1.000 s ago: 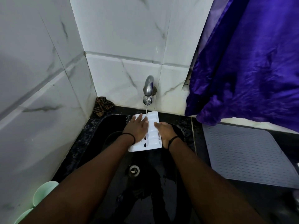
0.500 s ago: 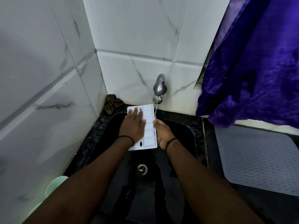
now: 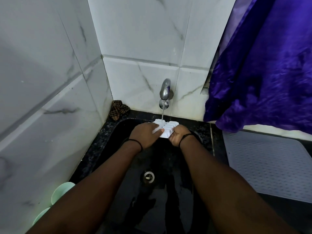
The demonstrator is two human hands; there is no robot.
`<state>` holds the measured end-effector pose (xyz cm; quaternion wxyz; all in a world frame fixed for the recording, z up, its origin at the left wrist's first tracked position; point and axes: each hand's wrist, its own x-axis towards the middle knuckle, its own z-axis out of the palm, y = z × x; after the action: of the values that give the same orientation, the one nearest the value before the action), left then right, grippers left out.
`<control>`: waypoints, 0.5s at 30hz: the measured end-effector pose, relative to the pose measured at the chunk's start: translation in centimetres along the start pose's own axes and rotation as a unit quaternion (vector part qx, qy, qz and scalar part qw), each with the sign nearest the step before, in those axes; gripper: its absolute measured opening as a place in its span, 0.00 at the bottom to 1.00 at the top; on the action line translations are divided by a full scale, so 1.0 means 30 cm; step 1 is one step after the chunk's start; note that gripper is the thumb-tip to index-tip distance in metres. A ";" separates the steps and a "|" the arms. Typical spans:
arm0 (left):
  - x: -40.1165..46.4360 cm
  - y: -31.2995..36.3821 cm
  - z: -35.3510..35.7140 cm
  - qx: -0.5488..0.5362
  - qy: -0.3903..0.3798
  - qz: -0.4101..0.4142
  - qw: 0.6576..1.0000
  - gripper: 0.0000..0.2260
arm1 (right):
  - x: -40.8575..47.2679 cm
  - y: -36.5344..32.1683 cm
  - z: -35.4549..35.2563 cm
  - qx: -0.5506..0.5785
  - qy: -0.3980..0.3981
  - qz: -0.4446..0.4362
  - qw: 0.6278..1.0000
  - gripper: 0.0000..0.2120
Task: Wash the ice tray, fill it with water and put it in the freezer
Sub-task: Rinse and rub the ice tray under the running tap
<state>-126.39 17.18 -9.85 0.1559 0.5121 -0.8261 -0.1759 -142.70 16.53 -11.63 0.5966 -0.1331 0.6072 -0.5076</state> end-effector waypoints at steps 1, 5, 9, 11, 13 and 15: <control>-0.001 -0.010 -0.009 0.002 0.006 -0.002 1.000 0.22 | -0.001 -0.005 0.002 -0.010 -0.006 0.000 1.000 0.21; -0.011 -0.050 -0.026 0.018 0.032 0.043 0.998 0.22 | -0.012 -0.037 0.067 0.015 -0.042 0.021 0.999 0.22; -0.026 -0.079 -0.039 0.032 0.050 0.089 0.994 0.22 | 0.003 -0.067 0.114 0.035 -0.087 0.048 0.994 0.22; -0.026 -0.082 -0.050 0.021 0.065 0.106 0.992 0.20 | 0.001 -0.074 0.132 0.038 -0.100 0.075 0.991 0.21; -0.016 -0.083 -0.057 0.017 0.072 0.107 0.991 0.19 | 0.004 -0.081 0.142 0.019 -0.096 0.077 0.992 0.21; 0.008 -0.078 -0.062 0.042 0.066 0.096 0.992 0.19 | 0.002 -0.093 0.147 0.032 -0.094 0.078 0.992 0.20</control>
<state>-123.82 15.75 -9.25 0.2044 0.4469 -0.8662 -0.0908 -140.15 13.22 -8.49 0.6929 -0.1134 0.5401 -0.4641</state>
